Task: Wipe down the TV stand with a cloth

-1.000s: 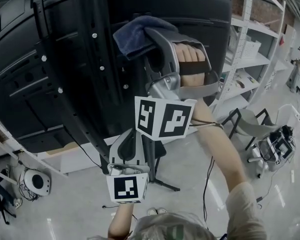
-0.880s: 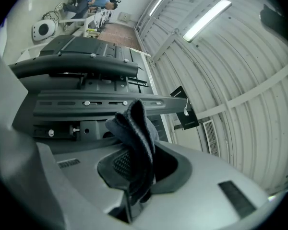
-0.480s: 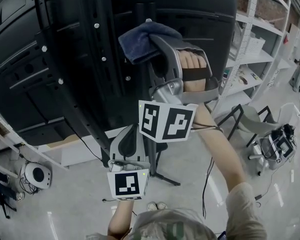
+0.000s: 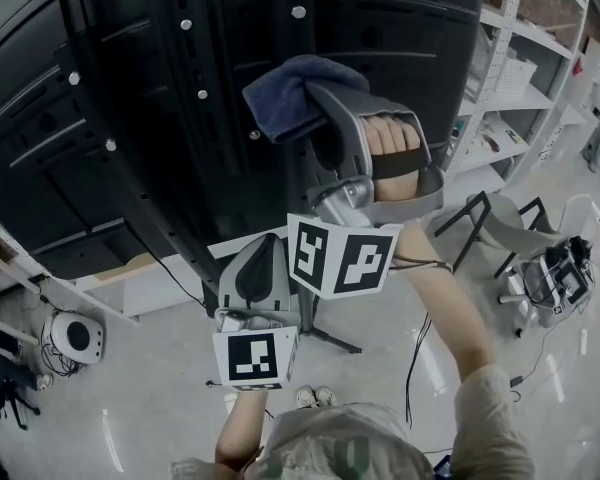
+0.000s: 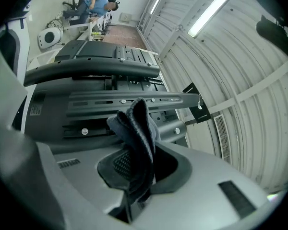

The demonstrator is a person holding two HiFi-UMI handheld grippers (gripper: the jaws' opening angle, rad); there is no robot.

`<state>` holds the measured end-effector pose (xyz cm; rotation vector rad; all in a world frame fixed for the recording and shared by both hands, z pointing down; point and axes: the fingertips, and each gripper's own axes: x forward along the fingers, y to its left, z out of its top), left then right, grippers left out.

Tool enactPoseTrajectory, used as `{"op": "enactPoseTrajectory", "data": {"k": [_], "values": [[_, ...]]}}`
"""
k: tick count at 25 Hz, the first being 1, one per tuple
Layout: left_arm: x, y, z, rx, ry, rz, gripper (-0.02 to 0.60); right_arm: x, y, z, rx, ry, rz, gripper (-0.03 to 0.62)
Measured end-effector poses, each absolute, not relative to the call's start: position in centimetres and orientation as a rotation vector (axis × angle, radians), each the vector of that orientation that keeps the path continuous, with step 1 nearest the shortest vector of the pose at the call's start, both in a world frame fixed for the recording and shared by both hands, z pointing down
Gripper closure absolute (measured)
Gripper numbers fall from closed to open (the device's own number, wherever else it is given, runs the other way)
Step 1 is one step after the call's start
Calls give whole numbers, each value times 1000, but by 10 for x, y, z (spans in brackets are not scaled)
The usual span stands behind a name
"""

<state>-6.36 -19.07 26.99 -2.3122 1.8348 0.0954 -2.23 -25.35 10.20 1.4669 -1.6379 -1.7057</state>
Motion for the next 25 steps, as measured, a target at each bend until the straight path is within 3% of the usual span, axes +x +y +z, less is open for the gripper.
{"op": "enactPoseTrajectory", "data": {"k": [25], "values": [[-74,-195,284,-2318,1893,78,566,-23,-256,181,1386,-1598,-1676,537]]}}
